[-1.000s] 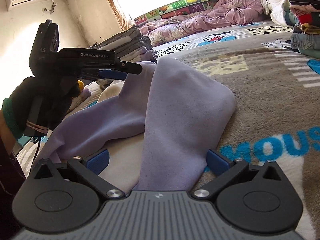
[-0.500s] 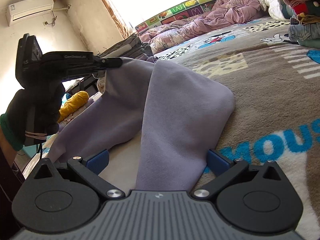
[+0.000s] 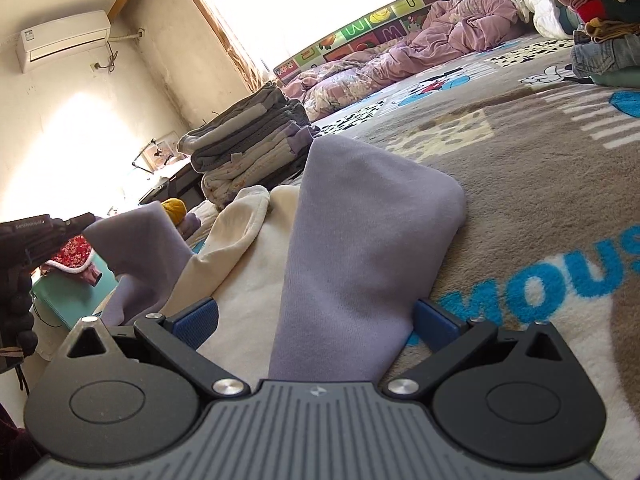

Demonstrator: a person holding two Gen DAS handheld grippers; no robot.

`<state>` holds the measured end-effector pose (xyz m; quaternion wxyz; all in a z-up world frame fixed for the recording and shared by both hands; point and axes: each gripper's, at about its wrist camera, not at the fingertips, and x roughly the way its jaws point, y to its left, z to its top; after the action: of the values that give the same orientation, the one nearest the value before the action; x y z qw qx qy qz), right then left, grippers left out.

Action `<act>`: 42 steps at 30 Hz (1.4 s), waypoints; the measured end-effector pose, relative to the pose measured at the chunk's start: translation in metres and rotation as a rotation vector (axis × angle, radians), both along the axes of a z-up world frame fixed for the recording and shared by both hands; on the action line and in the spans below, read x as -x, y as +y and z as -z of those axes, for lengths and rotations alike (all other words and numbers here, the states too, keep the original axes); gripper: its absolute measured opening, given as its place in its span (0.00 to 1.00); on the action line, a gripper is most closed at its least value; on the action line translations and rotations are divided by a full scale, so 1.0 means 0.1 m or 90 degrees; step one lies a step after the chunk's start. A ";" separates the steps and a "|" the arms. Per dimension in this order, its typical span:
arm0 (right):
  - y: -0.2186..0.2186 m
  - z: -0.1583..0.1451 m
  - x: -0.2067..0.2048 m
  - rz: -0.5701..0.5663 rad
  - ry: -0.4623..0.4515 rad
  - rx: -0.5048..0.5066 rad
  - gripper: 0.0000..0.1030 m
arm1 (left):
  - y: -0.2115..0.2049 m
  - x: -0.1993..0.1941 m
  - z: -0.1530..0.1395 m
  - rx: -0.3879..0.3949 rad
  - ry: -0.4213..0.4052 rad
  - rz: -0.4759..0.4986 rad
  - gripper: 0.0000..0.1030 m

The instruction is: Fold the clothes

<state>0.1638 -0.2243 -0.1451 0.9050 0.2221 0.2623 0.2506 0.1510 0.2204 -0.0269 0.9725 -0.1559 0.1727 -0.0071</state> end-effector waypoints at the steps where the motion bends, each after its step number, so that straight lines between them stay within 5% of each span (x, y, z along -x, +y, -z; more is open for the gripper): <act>1: 0.00 0.00 0.00 0.000 -0.001 -0.002 1.00 | 0.12 0.08 0.03 0.014 0.001 -0.022 0.02; 10: -0.02 0.01 0.01 0.004 -0.005 -0.013 1.00 | 1.12 0.58 0.43 0.184 0.082 -0.227 0.03; 12: -0.03 0.02 0.02 0.004 -0.006 -0.015 1.00 | 1.29 0.65 0.51 0.225 0.085 -0.261 0.13; 14: -0.04 0.02 0.03 0.005 -0.008 -0.019 1.00 | 1.40 0.70 0.56 0.262 0.082 -0.279 0.41; 27: -0.06 0.03 0.04 0.005 -0.010 -0.028 1.00 | 1.61 0.37 0.87 0.512 0.103 -0.210 0.45; 28: -0.06 0.03 0.04 0.005 -0.010 -0.028 1.00 | 1.62 0.31 0.89 0.506 0.104 -0.210 0.43; 31: -0.06 0.03 0.04 0.005 -0.010 -0.030 1.00 | 1.58 0.25 0.82 0.455 0.067 -0.185 0.09; 34: -0.06 0.04 0.04 0.004 -0.010 -0.031 1.00 | 1.43 0.51 0.38 0.304 -0.072 -0.153 0.07; 36: -0.06 0.04 0.04 0.004 -0.011 -0.033 1.00 | 1.38 0.63 0.31 0.212 -0.070 -0.177 0.07; 37: -0.06 0.04 0.04 0.004 -0.011 -0.034 1.00 | 1.39 0.65 0.33 0.187 -0.049 -0.190 0.08; 40: -0.07 0.04 0.04 0.004 -0.011 -0.035 1.00 | 1.56 0.54 0.74 0.204 0.121 -0.261 0.12; 42: -0.07 0.04 0.04 0.004 -0.011 -0.033 1.00 | 1.62 0.59 0.84 0.221 0.138 -0.281 0.12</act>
<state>0.1601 -0.2314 -0.1494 0.9020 0.2444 0.2471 0.2562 0.0921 0.3823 -0.1111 0.8853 -0.3531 0.2339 0.1919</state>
